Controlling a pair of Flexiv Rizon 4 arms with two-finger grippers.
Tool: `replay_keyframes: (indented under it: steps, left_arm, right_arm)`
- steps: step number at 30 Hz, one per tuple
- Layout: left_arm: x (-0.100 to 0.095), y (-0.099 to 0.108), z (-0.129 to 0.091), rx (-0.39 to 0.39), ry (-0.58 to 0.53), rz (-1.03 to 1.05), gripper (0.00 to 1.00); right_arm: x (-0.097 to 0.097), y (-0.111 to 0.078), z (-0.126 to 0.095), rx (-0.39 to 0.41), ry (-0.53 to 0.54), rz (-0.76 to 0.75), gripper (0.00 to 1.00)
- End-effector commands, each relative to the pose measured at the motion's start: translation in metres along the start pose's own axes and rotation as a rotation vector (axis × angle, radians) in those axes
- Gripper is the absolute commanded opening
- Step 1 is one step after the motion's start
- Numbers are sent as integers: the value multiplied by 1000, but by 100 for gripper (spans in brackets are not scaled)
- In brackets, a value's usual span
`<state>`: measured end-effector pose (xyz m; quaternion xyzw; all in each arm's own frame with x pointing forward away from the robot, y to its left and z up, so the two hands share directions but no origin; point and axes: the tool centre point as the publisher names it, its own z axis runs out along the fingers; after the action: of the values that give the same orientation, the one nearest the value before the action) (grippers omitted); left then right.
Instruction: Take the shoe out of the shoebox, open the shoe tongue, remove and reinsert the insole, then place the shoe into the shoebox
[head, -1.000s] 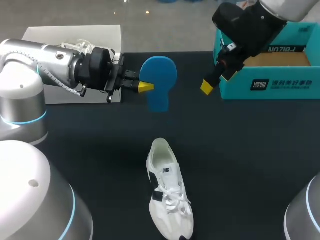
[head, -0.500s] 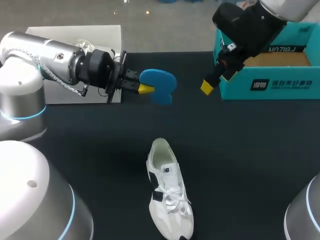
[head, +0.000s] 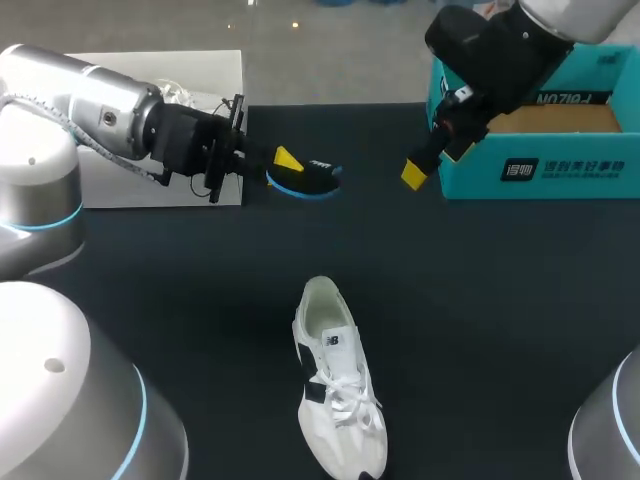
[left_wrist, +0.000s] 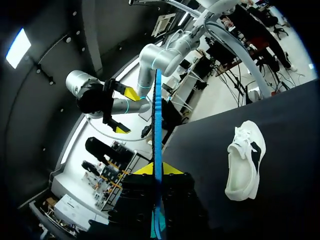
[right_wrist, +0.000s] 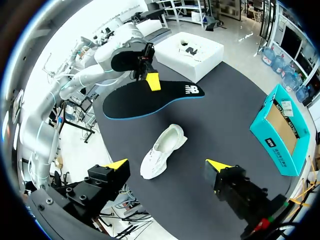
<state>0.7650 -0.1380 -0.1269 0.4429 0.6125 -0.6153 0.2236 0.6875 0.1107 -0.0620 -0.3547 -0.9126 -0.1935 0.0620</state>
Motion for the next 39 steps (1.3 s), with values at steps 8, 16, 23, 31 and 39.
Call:
replay_keyframes:
  steps: [8,16,23,31,39]
  left_arm:
    - [15,-22,19,-121,-52,8,0]
    - [15,-22,19,-121,-52,8,0]
    - [15,-22,19,-121,-52,8,0]
    - [8,-27,18,-141,-6,139,0]
    - [4,-38,6,-198,65,473,0]
  right_arm:
    - [0,2,1,3,1,0,100]
    - [0,2,1,3,1,0,100]
    - [0,2,1,3,1,0,100]
    - [0,2,1,3,1,0,100]
    - [0,2,1,3,1,0,100]
